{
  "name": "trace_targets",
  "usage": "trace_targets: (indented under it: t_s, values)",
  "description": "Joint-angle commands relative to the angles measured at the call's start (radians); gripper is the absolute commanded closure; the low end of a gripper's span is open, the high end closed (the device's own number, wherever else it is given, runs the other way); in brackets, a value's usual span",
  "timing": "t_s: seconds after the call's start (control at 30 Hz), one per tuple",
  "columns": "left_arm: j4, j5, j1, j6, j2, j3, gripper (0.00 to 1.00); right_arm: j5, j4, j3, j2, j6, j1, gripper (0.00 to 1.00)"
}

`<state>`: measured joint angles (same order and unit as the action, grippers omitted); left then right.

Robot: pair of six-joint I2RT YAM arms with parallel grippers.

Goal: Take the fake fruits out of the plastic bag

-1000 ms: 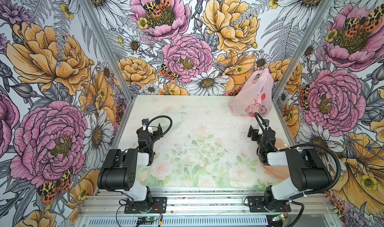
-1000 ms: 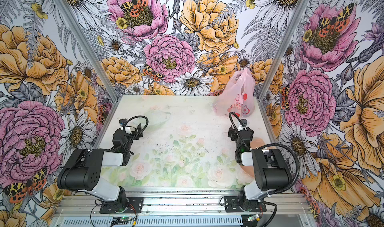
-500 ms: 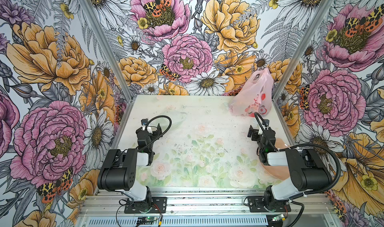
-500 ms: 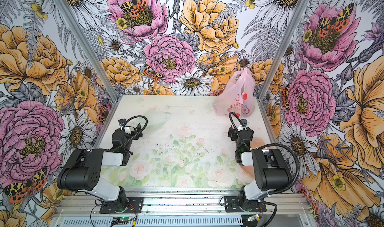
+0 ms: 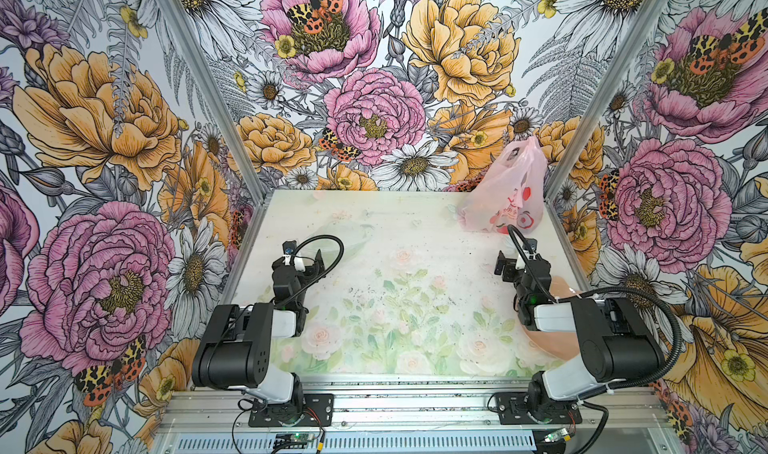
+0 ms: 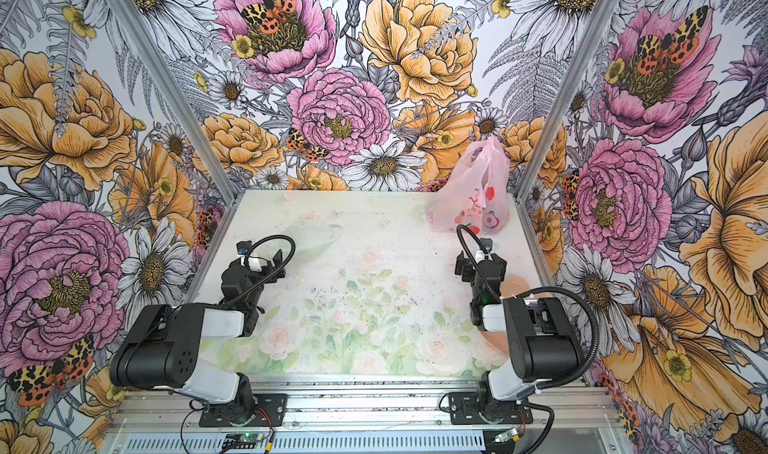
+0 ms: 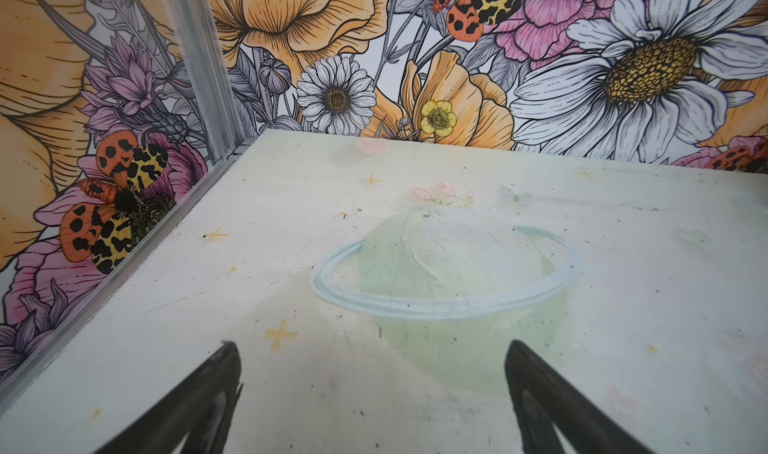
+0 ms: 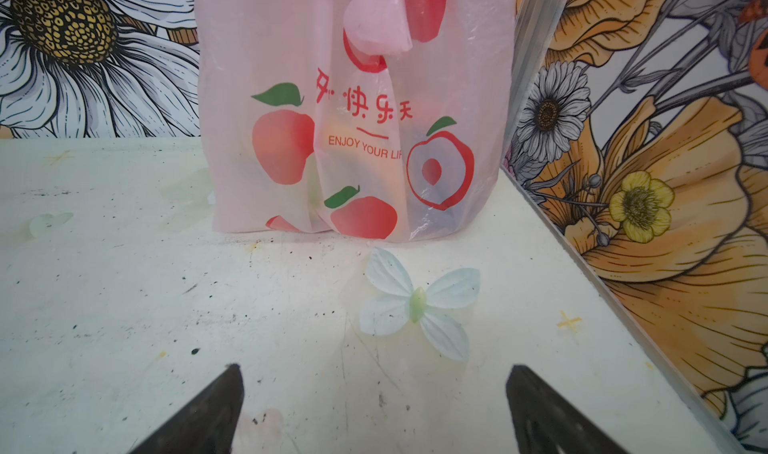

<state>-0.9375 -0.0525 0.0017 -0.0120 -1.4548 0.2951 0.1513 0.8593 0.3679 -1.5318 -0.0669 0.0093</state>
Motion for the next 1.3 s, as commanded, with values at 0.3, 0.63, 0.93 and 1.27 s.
trace_targets:
  t_s: [0.3,0.63,0.93,1.27]
  values:
    - [0.496,-0.34,-0.23,0.229,0.534,0.12,0.01,0.098,-0.319,0.055,0.476,-0.056,0.097,0.0]
    - [0.88,-0.499,-0.224,0.65,0.728,0.108,0.01,-0.104,-0.908,0.368,0.659,-0.273,0.035,0.01]
    - [1.034,-0.235,-0.306,0.518,0.684,0.187,0.01,-0.088,-0.905,0.471,0.613,-0.259,-0.012,0.01]
    - [1.071,-0.376,-0.558,0.357,0.581,0.18,0.01,-0.052,-0.954,0.873,0.239,-0.181,-0.05,0.02]
